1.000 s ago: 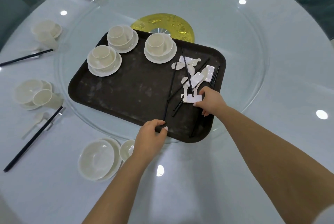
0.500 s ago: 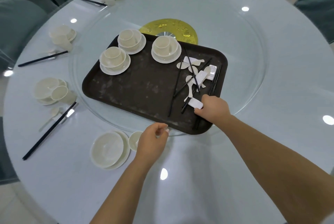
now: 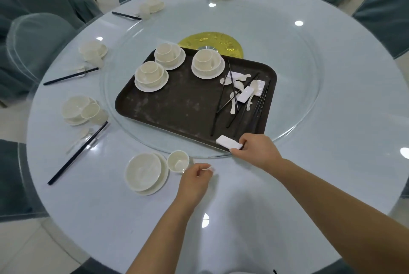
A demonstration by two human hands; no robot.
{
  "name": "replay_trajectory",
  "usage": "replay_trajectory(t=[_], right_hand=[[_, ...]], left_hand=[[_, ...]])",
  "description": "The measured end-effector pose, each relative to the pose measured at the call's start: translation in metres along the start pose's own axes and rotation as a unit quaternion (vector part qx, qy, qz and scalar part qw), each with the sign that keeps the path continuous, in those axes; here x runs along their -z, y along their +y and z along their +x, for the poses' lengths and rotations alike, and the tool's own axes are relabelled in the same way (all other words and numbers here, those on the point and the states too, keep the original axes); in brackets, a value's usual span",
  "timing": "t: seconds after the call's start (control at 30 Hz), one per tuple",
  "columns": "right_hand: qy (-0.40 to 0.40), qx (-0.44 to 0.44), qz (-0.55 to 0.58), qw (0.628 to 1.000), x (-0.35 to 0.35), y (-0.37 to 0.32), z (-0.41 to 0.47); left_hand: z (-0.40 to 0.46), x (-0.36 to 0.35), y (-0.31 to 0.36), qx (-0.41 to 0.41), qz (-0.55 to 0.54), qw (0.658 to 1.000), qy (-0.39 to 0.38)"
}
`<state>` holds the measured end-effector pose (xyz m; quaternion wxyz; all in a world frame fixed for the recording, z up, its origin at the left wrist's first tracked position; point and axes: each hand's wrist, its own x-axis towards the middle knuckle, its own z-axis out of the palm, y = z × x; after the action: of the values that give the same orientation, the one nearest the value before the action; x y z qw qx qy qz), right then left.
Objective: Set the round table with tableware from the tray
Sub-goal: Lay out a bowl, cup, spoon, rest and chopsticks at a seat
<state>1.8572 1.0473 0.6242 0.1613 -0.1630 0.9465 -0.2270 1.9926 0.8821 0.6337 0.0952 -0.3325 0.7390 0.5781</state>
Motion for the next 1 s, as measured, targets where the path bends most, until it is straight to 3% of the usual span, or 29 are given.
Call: replay_trajectory(t=[0.23, 0.43, 0.53, 0.67, 1.0], right_hand=[[-0.088, 0.1, 0.021, 0.991, -0.023, -0.037, -0.046], [-0.176, 0.117, 0.019, 0.977, -0.061, -0.048, -0.078], [-0.199, 0.038, 0.136, 0.97, -0.077, -0.052, -0.087], [-0.233, -0.107, 0.33, 0.908, -0.093, -0.064, -0.094], [-0.127, -0.26, 0.399, 0.87, -0.12, -0.092, -0.074]], left_hand=[[-0.016, 0.009, -0.016, 0.144, -0.179, 0.973, 0.035], [-0.036, 0.025, -0.057, 0.15, -0.257, 0.953, 0.057], [-0.042, 0.029, -0.072, 0.172, -0.278, 0.942, 0.072], [-0.042, 0.033, -0.084, 0.187, -0.296, 0.933, 0.085], [-0.015, 0.058, -0.089, 0.153, -0.225, 0.959, 0.08]])
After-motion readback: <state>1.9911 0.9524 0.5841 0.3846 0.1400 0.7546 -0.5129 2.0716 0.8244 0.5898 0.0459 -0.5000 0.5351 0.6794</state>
